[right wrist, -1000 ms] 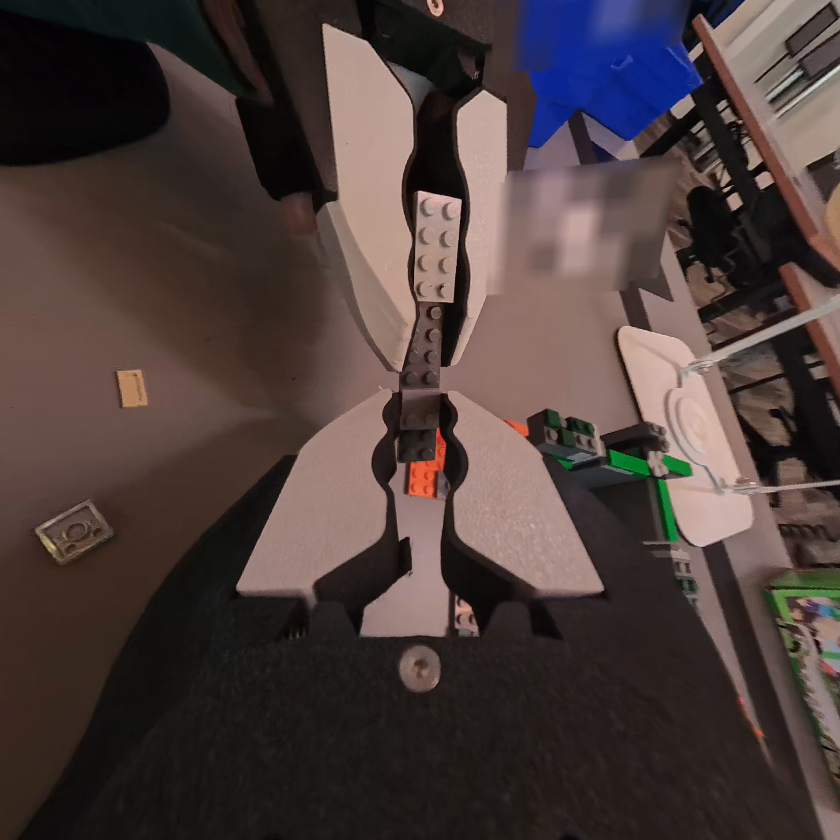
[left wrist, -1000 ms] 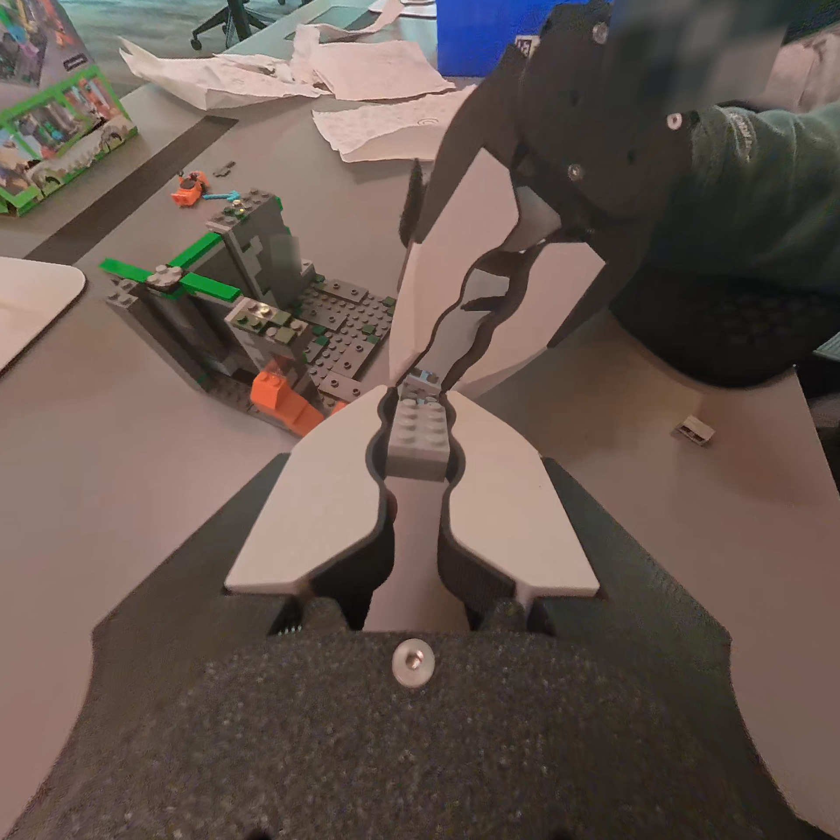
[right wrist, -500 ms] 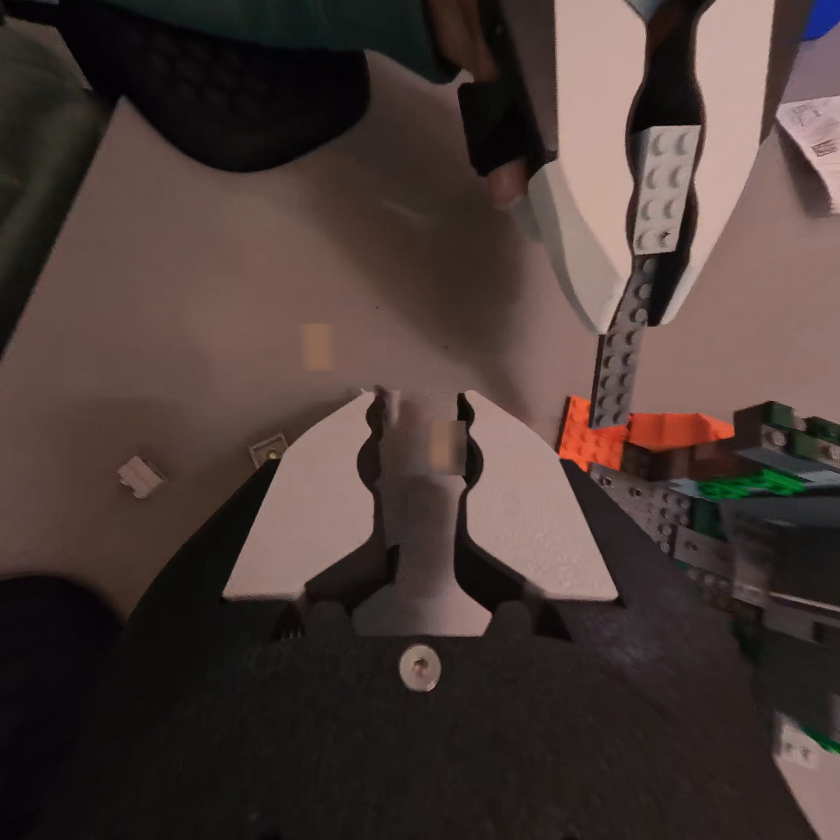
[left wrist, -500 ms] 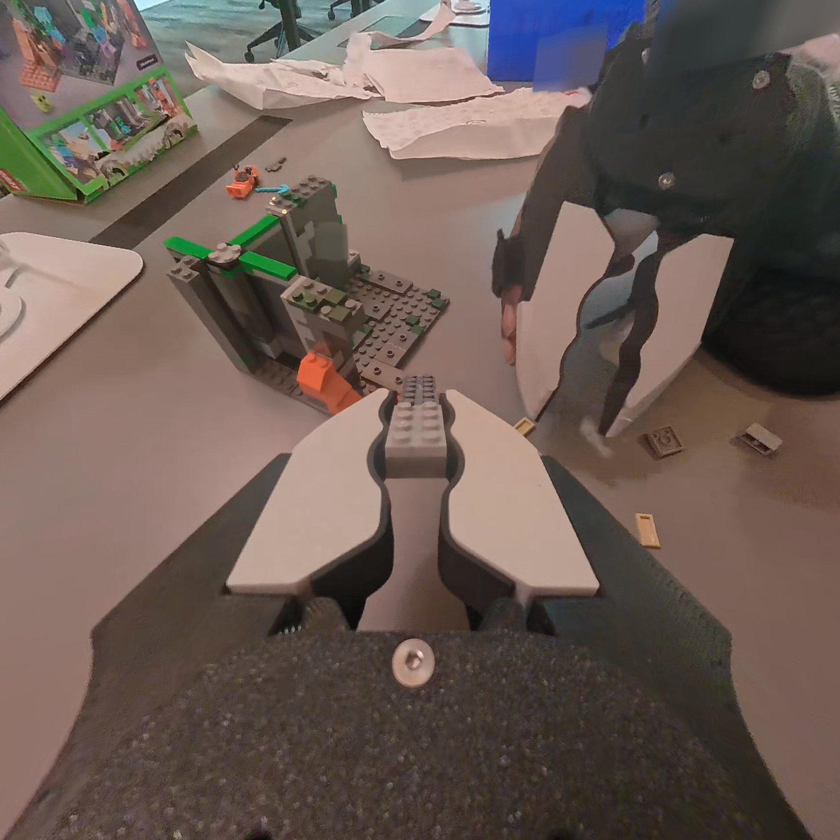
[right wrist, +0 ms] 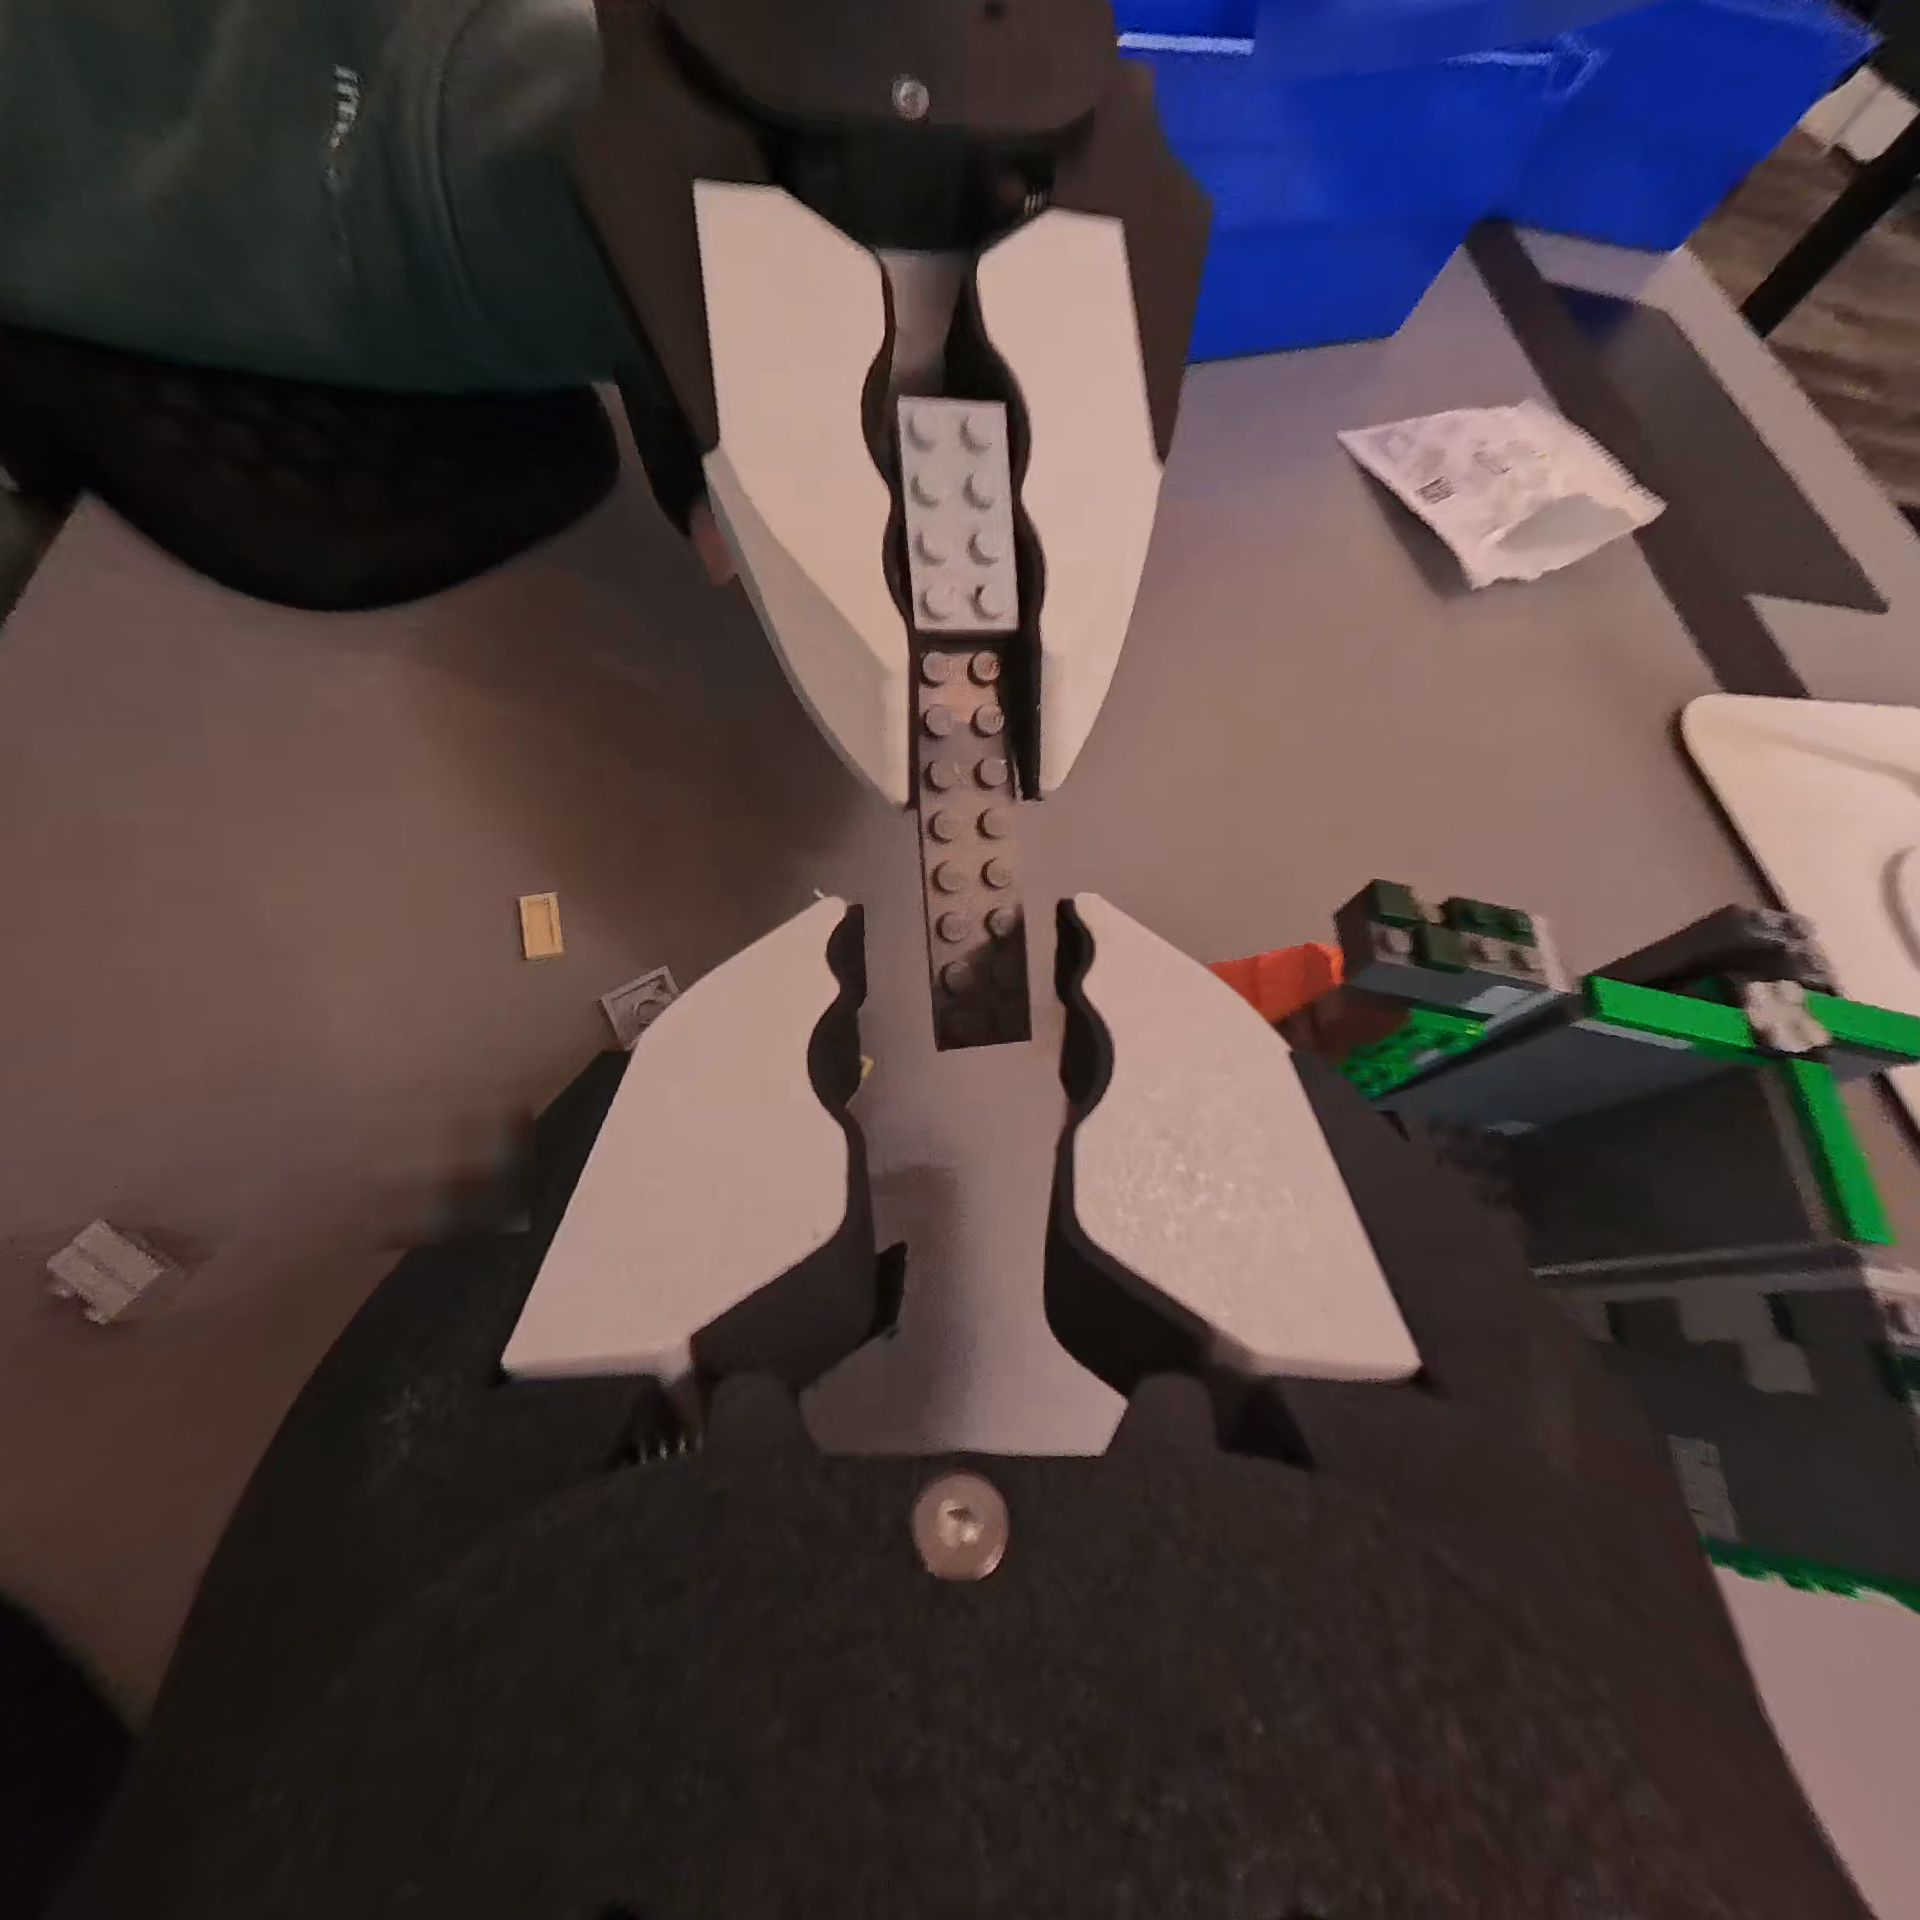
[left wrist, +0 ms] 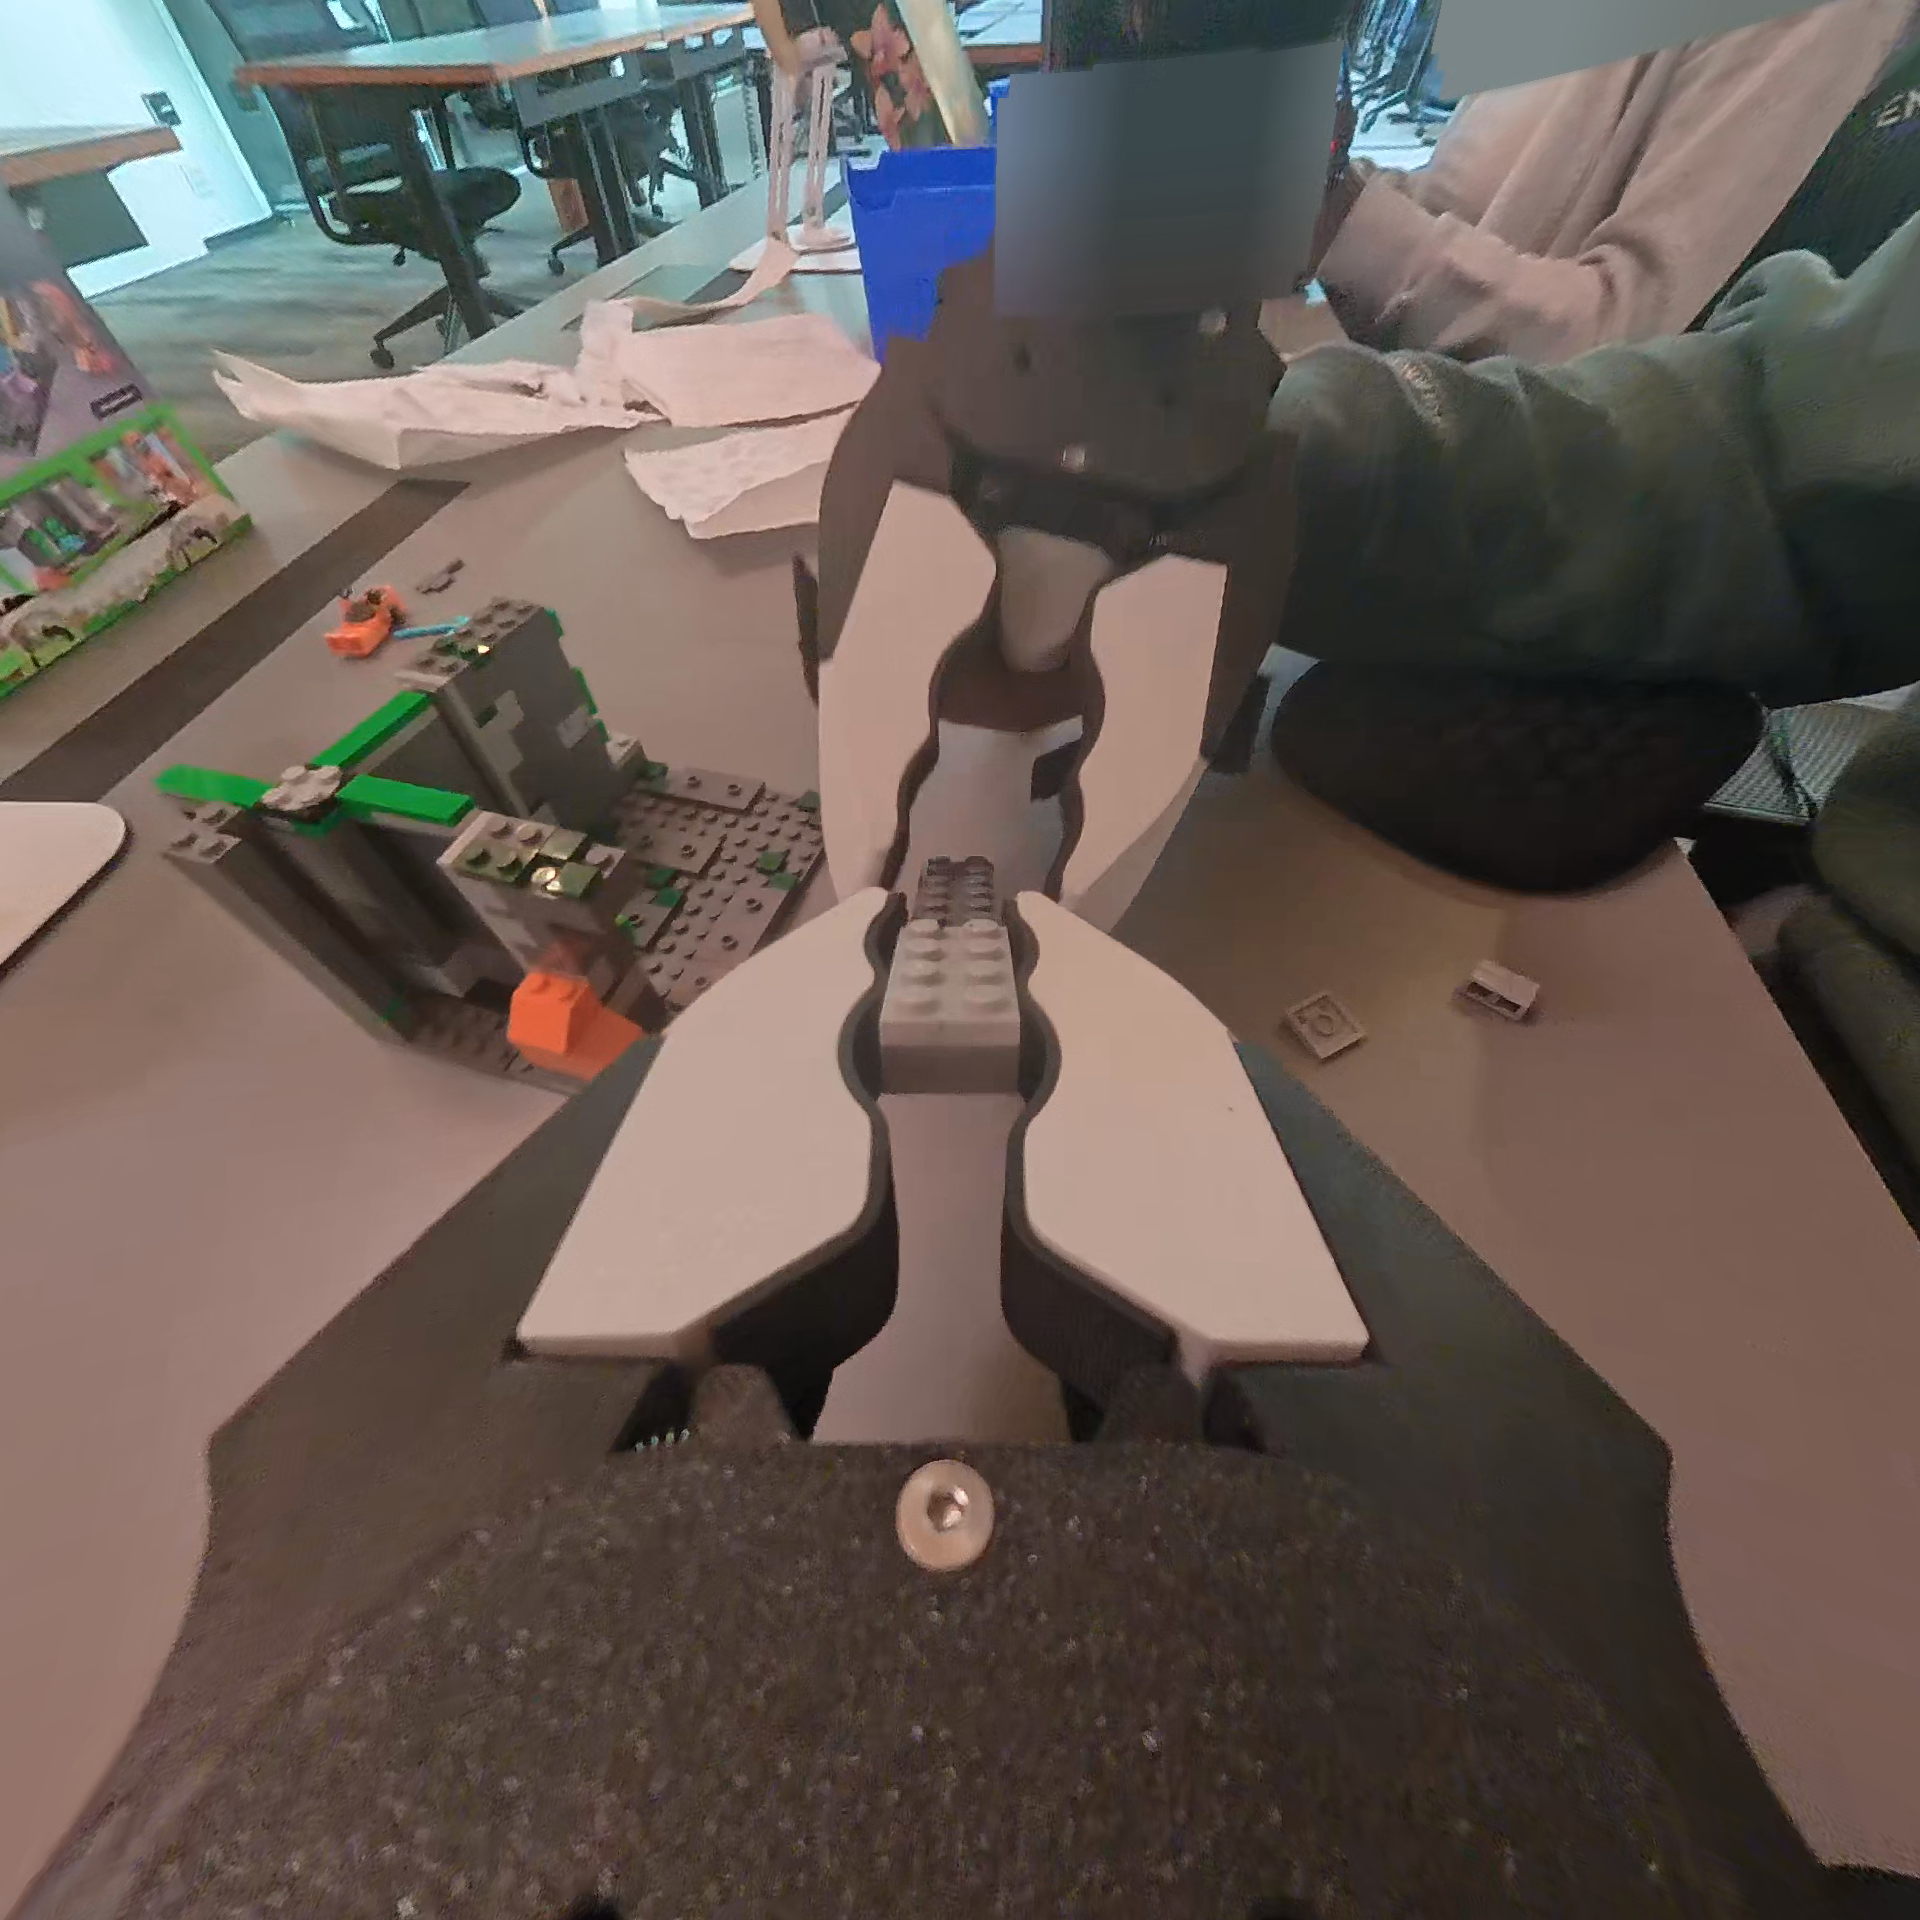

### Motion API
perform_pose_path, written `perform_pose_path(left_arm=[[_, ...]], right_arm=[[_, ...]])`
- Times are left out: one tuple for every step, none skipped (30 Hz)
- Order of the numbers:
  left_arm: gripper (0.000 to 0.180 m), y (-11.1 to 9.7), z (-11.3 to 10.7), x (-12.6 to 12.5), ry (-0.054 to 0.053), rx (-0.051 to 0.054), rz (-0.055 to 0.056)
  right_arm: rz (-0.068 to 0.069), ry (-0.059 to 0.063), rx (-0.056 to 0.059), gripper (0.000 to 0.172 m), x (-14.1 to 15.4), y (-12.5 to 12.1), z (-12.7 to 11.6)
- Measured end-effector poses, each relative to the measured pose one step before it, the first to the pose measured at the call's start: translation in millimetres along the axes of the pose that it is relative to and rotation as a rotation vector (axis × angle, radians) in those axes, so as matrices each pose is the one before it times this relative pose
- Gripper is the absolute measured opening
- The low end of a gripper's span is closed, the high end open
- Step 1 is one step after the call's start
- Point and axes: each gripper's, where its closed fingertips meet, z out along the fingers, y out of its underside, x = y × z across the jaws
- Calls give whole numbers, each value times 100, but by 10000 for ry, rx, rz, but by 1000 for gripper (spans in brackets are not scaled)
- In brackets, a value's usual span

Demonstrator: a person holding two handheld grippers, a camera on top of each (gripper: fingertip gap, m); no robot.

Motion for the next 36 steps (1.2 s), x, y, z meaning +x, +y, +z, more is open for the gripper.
perform_pose_path(left_arm=[[18,-63,-15,97,67,34,-14],[17,-47,-11,227,161,26,-64],[17,-143,-42,-241,-143,107,-44],[18,-209,-49,-329,-171,150,-106],[20,-325,-80,-331,-118,242,-225],[22,-262,-95,-454,-166,205,-309],[25,-155,-110,-486,-141,141,-338],[28,-166,-130,-331,-22,169,-380],[33,-303,-120,-277,29,252,-473],[36,-454,-85,-186,70,336,-542],[39,-652,-46,-31,128,466,-545],[42,-804,-9,-87,29,583,-477],[42,-903,-16,-168,-89,649,-361],[42,-894,-41,-120,-97,640,-261],[40,-703,-67,-184,-138,490,-176],[38,-469,-97,-268,-158,305,-100],[36,-175,-129,-250,-106,101,-34],[33,-47,-156,-115,-15,10,-36],[33,-76,-138,-28,23,29,-101],[33,-142,-95,-72,-64,93,-107],[34,-117,-22,-21,-59,81,-3],[36,-27,32,36,-38,29,74],[37,7,54,-12,-56,4,58],[36,-55,39,18,-21,44,11],[36,-51,25,1,-2,51,-58],[34,-17,-8,-119,-65,42,-55],[33,0,-19,-120,-54,46,9],[31,58,-12,-35,-8,-12,27],[28,6,-22,42,11,-3,45],[28,-68,-21,53,-7,32,59],[27,-49,14,104,18,-2,64],[27,-1,12,72,8,-18,69],[27,77,17,10,-19,-45,57],[27,137,-8,-69,-52,-67,35],[27,131,-21,-41,-22,-60,-2],[27,72,-20,14,24,-29,-43]], right_arm=[[-38,-59,-97,26,-158,165,200],[-77,102,-19,18,89,11,28],[-13,167,65,18,275,-118,-98],[145,156,104,18,379,-207,-167],[206,35,146,18,225,-276,-185],[139,141,160,18,327,-301,-189],[39,240,140,17,423,-264,-194],[29,237,160,17,409,-313,-217],[58,326,252,17,524,-473,-214],[60,386,350,17,588,-661,-198],[33,373,339,17,497,-681,-130],[-9,439,245,17,493,-574,-20],[-31,498,174,16,427,-454,142],[-67,503,36,16,321,-231,282],[-142,487,-44,16,214,-101,315],[-168,433,-62,16,106,-85,301],[-72,526,17,16,286,-163,217],[25,435,-16,15,297,-92,155],[49,268,-4,14,203,-102,100],[46,80,100,13,29,-204,34],[76,59,37,12,25,-83,39],[43,-24,-61,12,-87,116,63],[3,60,70,11,13,13,9],[-22,42,73,11,-1,-2,-10],[26,-67,-30,11,-75,65,15],[114,-67,-14,10,-33,13,-15],[110,-33,57,9,25,-80,-66],[69,15,-27,5,106,43,-54],[82,131,-43,4,337,103,-56],[79,-96,-6,4,75,87,-47],[123,-64,27,4,104,34,-76],[110,52,33,4,246,-9,-93],[53,68,37,4,239,-77,-109],[1,122,29,4,308,-99,-120],[-22,103,32,4,265,-104,-112],[10,107,52,4,255,-88,-81]])
